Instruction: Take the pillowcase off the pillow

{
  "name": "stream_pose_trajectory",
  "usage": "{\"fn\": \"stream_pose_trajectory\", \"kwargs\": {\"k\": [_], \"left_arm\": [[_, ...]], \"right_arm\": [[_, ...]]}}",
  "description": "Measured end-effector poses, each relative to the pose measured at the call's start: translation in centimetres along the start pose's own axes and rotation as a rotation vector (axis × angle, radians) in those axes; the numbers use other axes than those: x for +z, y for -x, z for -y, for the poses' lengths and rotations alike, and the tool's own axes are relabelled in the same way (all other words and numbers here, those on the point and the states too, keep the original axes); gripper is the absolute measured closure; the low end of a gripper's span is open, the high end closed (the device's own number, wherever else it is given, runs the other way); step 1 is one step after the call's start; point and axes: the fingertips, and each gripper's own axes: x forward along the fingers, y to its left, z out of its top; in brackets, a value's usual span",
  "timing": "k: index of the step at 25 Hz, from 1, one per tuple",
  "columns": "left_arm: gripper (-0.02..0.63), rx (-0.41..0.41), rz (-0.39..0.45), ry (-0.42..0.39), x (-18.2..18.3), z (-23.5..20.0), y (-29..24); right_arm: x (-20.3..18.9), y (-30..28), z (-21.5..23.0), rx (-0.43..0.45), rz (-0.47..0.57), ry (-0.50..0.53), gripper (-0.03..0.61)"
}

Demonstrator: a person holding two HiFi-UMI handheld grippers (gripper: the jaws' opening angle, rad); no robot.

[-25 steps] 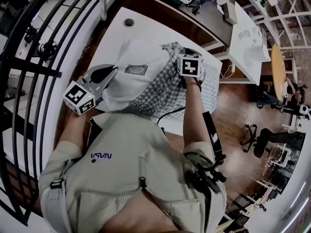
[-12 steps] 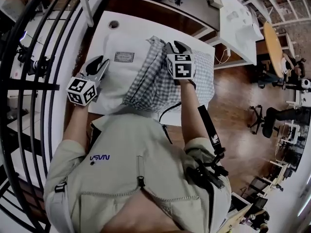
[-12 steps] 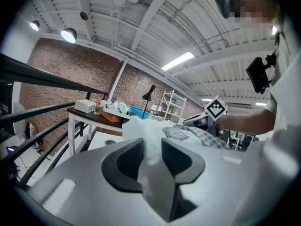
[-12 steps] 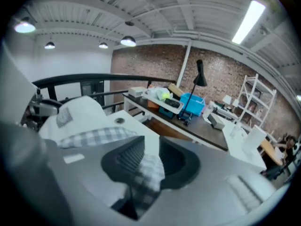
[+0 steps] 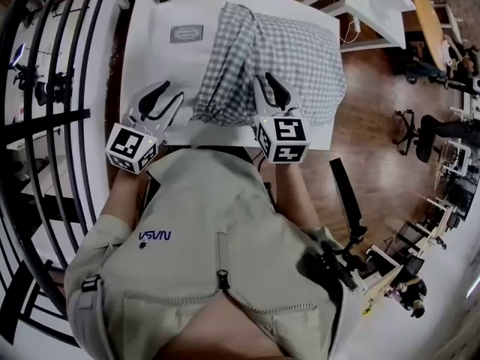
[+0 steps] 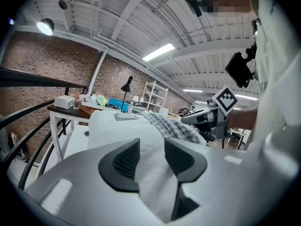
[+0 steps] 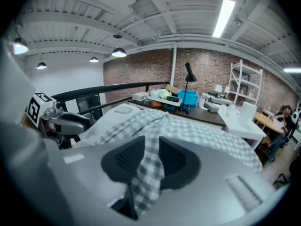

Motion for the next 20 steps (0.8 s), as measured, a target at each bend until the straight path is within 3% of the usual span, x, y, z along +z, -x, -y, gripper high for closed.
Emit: {"fn": "stream_pose_trajectory", "kwargs": {"k": [4,13,15,20], "left_arm": [[0.463,0.047,-0.039,0.023,-0.9,2.6,0.4],[0.412,0.261,-0.170,-0.001,-6.1,4.9,3.1],[0.395,0.289,-0.201,-0.031,-7.1,4.9,2.8],[0.380,0.267,-0.271,-0.087,-9.6,4.8,1.8]], "right_arm": [[-1.1,2.6,-1.6,0.069,0.006,0.004,0.482],[-6.5,5.4,-8.1,0.372,-0.011,0.111,0.472],[-8.3,5.3,-8.4,0.399,-0.045,0.122,0.471],[-11.0,4.7,-10.2,0.398,-0.129,0.183,0.471]]}}
